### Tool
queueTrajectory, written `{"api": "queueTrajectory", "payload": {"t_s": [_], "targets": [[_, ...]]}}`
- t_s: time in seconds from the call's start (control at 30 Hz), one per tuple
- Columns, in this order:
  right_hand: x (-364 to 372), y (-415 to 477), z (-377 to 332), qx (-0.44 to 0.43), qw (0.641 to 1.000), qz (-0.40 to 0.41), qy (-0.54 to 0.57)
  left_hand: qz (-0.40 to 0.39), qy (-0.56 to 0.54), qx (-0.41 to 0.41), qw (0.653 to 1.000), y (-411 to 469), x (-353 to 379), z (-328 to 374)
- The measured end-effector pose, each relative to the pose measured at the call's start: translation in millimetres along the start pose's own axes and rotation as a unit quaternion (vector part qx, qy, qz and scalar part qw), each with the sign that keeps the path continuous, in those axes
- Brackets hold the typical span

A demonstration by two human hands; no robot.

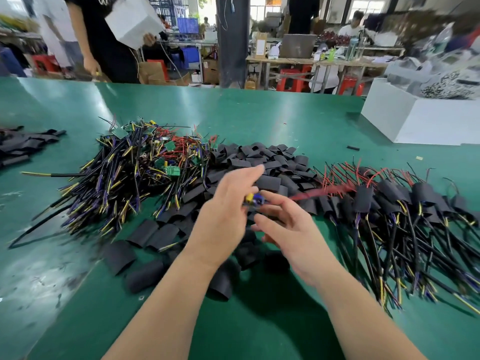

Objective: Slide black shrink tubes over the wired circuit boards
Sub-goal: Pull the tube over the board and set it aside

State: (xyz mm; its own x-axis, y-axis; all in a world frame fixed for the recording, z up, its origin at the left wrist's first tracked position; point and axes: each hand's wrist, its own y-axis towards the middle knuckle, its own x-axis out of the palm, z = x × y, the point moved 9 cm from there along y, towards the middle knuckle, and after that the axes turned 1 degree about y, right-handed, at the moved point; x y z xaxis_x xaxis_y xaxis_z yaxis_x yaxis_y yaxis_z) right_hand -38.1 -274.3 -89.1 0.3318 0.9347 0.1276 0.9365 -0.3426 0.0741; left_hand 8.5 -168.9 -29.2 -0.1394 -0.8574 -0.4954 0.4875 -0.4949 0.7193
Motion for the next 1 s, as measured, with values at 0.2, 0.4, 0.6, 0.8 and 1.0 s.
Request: {"api": "queueTrajectory", "payload": {"t_s": [0.2, 0.4, 0.6, 0.8, 1.0], "targets": [[-18.2, 6.1, 8.4, 0.011, 0.994, 0.085, 0.061, -0.07, 0.001, -0.039, 0.997, -7.2, 20.8, -12.0], [-10.2, 8.1, 2.5, -0.001, 0.991, 0.044, 0.129, -0.067, 0.059, -0.139, 0.986, -11.7, 0.5, -39.2], [-9.2, 5.4, -10.6, -0.031, 0.992, 0.024, 0.121, -0.031, -0.042, -0.191, 0.98, -12.8, 1.6, -43.4], [-20.3, 8.8, 0.1, 0.016, 0.974, 0.08, 0.213, -0.009, -0.102, -0.163, 0.981, -13.2, 3.2, -33.9], [-29.9, 9.2, 5.2, 0.029, 0.969, 0.109, 0.222, -0.071, 0.125, -0.057, 0.988, -8.7, 10.5, -15.5]]}}
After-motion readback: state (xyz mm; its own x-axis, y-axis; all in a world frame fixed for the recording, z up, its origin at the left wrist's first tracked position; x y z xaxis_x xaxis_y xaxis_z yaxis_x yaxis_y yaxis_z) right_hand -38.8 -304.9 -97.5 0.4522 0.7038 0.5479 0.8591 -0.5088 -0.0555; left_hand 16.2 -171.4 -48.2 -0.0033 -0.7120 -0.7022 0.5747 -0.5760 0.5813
